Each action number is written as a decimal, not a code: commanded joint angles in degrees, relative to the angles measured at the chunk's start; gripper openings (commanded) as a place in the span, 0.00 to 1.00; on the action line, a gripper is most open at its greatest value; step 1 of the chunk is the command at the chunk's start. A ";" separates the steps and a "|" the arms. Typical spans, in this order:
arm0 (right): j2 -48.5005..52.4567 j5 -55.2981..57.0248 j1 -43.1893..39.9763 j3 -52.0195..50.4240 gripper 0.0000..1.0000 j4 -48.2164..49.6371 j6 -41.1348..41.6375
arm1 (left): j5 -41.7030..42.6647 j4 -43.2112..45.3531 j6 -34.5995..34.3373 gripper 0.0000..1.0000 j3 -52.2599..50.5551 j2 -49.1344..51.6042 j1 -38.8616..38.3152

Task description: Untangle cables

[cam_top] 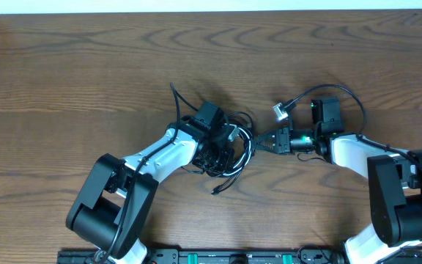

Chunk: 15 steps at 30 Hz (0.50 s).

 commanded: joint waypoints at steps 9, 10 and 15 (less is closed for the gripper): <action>-0.48 -9.25 -6.14 0.50 0.01 0.76 11.30 | -6.23 -1.57 0.11 0.08 -2.45 1.62 0.15; -0.48 -9.42 -6.43 0.50 0.01 0.79 11.28 | -6.43 -1.55 0.11 0.08 -2.45 1.62 0.15; -0.48 -12.24 -8.81 0.50 0.01 0.76 11.30 | -7.65 -1.60 0.11 0.08 -2.54 1.62 0.15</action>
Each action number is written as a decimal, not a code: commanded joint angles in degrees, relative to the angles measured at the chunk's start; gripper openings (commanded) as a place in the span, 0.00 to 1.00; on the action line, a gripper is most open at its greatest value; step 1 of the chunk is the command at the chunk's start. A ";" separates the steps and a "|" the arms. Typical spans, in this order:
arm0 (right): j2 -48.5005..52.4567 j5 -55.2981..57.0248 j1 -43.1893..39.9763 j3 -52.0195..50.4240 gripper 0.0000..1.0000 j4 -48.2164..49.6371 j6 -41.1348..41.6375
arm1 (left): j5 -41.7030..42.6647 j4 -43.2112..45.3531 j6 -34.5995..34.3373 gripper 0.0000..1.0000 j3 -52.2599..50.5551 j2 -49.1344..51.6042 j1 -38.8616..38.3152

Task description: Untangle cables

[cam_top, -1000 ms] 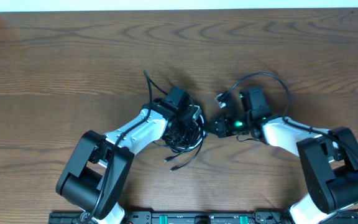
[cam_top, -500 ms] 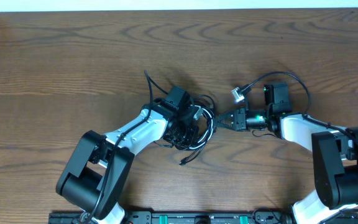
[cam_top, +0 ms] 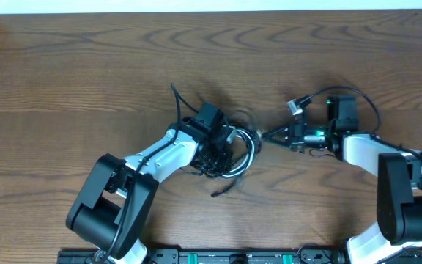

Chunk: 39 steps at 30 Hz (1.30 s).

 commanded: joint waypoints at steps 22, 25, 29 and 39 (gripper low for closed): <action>-0.37 5.81 -2.16 0.42 0.24 -2.84 0.37 | -5.49 -13.55 -0.46 0.28 12.76 -1.16 0.83; -0.37 10.05 -0.94 0.42 0.29 -5.40 -0.66 | -5.51 -13.66 -0.76 0.36 14.62 -1.31 0.50; -0.37 15.10 0.79 0.42 0.34 -8.81 -3.63 | -5.51 -12.61 -4.66 0.41 14.62 -1.27 0.04; -0.37 31.56 1.86 0.42 0.44 -14.75 -6.73 | -17.40 -6.69 -16.13 0.42 14.51 0.68 -4.46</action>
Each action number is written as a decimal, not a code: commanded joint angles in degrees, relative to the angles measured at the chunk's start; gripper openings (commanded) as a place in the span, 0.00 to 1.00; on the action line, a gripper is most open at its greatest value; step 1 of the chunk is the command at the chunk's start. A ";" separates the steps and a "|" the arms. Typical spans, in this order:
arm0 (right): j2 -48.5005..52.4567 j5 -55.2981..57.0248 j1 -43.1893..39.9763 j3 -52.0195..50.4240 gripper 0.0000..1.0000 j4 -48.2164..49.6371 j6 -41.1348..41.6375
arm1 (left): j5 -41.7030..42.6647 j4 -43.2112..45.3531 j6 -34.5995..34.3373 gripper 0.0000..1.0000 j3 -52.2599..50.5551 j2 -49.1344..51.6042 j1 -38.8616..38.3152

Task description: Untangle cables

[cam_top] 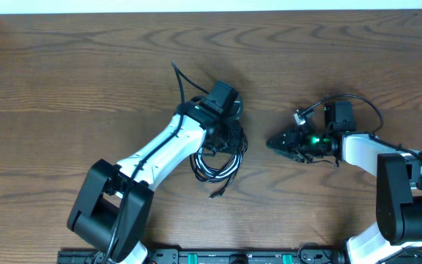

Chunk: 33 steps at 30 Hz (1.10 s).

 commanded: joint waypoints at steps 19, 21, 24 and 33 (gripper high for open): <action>-0.37 11.04 0.31 0.35 0.51 -8.09 -10.97 | -14.27 0.90 -13.99 0.08 0.15 11.47 -6.21; -0.37 10.99 0.31 0.35 0.55 -8.70 -10.93 | -12.85 0.22 -11.47 0.08 0.15 10.40 -5.73; -0.37 10.08 0.24 0.35 0.56 -10.51 -10.97 | -8.17 -1.25 -8.17 0.07 0.15 7.13 -4.17; -0.37 -15.85 0.24 0.37 0.49 -8.17 -27.34 | 23.12 -3.50 2.56 0.08 0.15 -4.48 4.33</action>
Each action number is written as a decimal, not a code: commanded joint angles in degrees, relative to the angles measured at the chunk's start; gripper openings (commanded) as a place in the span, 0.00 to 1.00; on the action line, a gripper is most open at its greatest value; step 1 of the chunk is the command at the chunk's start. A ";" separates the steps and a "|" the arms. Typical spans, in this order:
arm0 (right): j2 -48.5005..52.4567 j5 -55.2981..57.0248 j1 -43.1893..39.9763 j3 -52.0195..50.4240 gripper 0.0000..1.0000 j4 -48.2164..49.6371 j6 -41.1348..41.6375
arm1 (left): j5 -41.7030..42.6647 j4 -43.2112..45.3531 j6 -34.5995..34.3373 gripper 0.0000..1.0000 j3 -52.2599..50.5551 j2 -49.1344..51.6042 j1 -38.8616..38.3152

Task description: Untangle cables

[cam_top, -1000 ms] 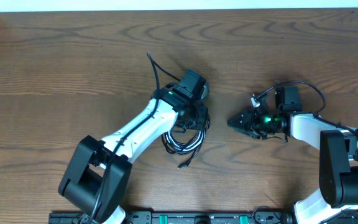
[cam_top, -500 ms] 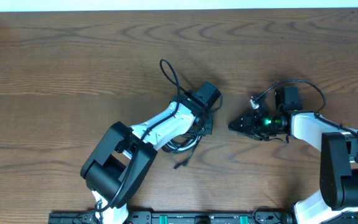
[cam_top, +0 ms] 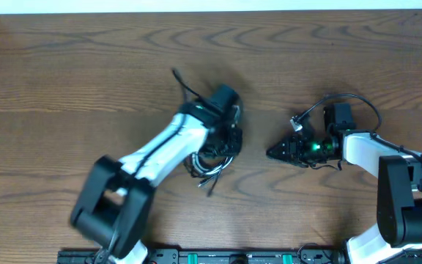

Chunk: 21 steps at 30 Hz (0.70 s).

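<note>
A coiled bundle of black cables (cam_top: 209,160) hangs and lies below my left gripper (cam_top: 224,130), which seems shut on its top; the wrist hides the fingers, and the arm is blurred. One loose end (cam_top: 208,188) trails toward the front. To the right and apart from the bundle, my right gripper (cam_top: 272,152) points left with its fingertips drawn together. A black cable with a silver plug (cam_top: 297,122) loops over the right wrist (cam_top: 357,99). Whether the fingertips pinch it is hidden.
The brown wooden table (cam_top: 86,59) ends at a white strip (cam_top: 196,6) along the back. A black equipment rail (cam_top: 211,257) runs along the front edge between the arm bases. A thin black cable end (cam_top: 176,75) sticks out behind the left arm.
The left arm has shifted slightly and is blurred, with the bundle still under it. The right gripper sits a little nearer the front. The gap between bundle and right gripper persists.
At first both grippers met at the bundle, the right one on a strand at its right side. Then the right gripper stood further right with a thin strand stretched to the bundle. Later the left gripper held the bundle higher, and the two were apart, as now.
</note>
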 commanded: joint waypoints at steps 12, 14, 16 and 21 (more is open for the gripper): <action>0.33 -34.60 0.13 -0.37 0.47 19.76 -2.40 | 36.74 -0.09 9.86 0.07 0.02 -6.47 7.56; 0.35 -34.58 0.13 -0.37 0.47 19.23 -2.40 | 40.79 0.81 11.82 0.07 0.02 -6.47 7.58; 0.35 -34.64 0.11 -0.37 0.46 19.19 -2.38 | 43.25 1.90 12.46 0.07 0.02 -6.47 7.56; 0.33 -34.62 0.09 -0.37 0.40 22.82 2.43 | 43.17 1.88 16.11 0.07 0.02 -6.47 7.56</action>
